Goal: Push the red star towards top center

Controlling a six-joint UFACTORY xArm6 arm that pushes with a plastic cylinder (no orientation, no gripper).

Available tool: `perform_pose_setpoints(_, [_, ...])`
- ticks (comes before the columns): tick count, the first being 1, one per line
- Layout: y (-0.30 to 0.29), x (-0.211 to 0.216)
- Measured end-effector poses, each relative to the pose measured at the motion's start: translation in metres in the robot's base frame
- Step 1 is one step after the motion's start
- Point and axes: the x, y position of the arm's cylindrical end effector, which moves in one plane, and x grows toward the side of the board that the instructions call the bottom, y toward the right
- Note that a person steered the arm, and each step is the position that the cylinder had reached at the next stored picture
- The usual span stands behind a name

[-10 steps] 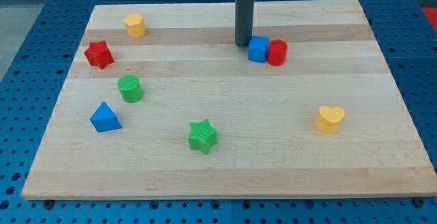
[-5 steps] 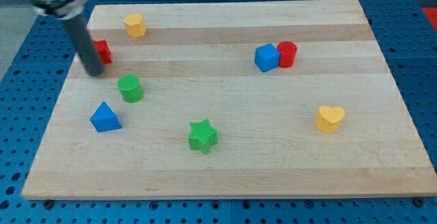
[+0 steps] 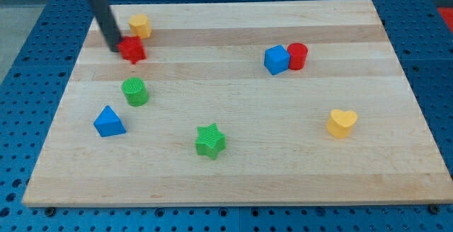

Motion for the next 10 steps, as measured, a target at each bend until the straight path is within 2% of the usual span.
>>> perform_pose_setpoints(2, [0.018,0.045])
perform_pose_setpoints(3, [0.078,0.027])
perform_pose_setpoints(4, [0.098,0.020])
perform_pose_setpoints(5, [0.017,0.014])
perform_pose_setpoints(6, [0.065,-0.004])
perform_pose_setpoints(7, [0.132,-0.004])
perform_pose_setpoints(8, [0.145,-0.007])
perform_pose_setpoints(9, [0.101,-0.008])
perform_pose_setpoints(10, [0.081,-0.014])
